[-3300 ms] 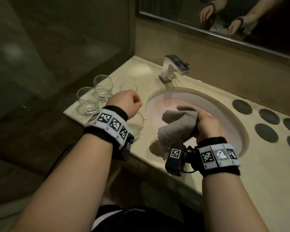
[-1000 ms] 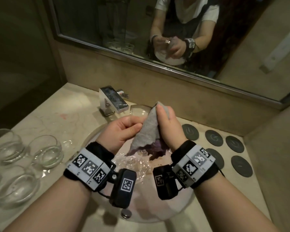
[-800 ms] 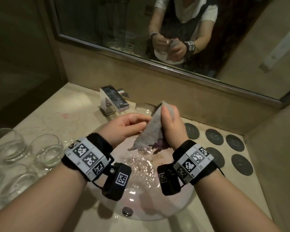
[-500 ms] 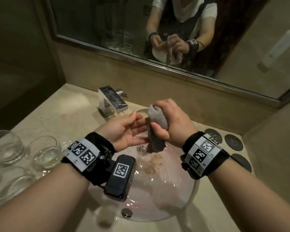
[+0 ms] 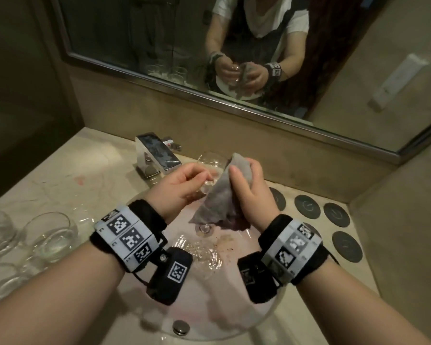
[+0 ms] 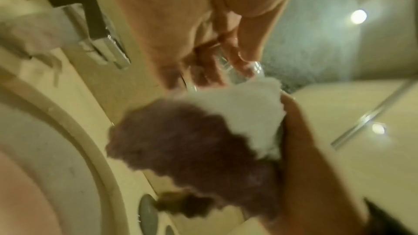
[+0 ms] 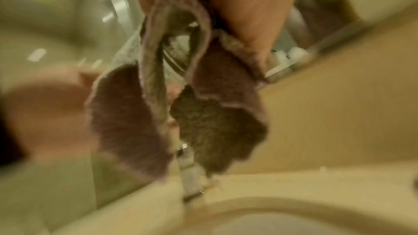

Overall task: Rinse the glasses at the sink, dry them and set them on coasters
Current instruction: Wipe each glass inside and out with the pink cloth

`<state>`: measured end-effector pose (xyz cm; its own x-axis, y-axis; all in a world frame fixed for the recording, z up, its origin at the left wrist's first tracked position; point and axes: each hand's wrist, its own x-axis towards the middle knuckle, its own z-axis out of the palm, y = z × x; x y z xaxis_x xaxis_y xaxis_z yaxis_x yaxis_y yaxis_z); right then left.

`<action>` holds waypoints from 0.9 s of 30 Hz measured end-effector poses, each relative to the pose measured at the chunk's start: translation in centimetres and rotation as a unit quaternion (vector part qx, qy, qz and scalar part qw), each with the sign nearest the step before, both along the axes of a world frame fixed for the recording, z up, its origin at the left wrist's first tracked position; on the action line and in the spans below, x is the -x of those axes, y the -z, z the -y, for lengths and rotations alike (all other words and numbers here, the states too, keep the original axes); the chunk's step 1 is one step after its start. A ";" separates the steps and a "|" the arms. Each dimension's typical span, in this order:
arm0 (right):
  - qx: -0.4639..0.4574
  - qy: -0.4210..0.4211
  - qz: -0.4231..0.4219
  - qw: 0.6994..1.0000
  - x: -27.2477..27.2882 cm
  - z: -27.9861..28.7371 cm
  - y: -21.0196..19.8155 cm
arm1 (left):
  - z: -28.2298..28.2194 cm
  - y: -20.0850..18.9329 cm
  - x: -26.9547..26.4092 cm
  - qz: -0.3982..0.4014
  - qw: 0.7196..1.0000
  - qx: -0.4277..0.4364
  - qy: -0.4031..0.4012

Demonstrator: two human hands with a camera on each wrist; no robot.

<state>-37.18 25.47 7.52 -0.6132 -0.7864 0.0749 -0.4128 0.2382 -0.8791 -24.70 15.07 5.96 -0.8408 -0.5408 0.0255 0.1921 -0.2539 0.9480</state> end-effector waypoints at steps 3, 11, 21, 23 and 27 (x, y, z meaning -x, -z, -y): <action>0.029 -0.041 -0.150 0.987 -0.5 -0.8 0.6 | -0.5 -0.4 0.1 -0.008 0.998 -0.052 -0.031; 0.048 -0.105 -0.278 0.954 -1.2 0.1 0.6 | -0.5 0.1 0.2 -0.026 0.995 -0.091 0.043; 0.105 -0.070 0.177 0.976 -1.7 2.0 -0.4 | 0.0 -0.5 0.0 -0.050 0.998 -0.038 -0.017; 0.112 -0.031 0.163 0.980 -1.7 2.2 -0.1 | -0.1 -0.3 0.3 0.001 0.998 0.029 -0.057; 0.144 -0.003 0.050 0.988 -1.5 2.0 -0.2 | -0.3 -1.0 0.6 0.034 0.997 0.006 -0.072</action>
<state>-35.66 23.45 7.75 -0.6240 -0.7453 0.2348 -0.3212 -0.0293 -0.9466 -25.27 15.38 6.92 -0.7539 -0.6566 -0.0224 0.1602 -0.2168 0.9630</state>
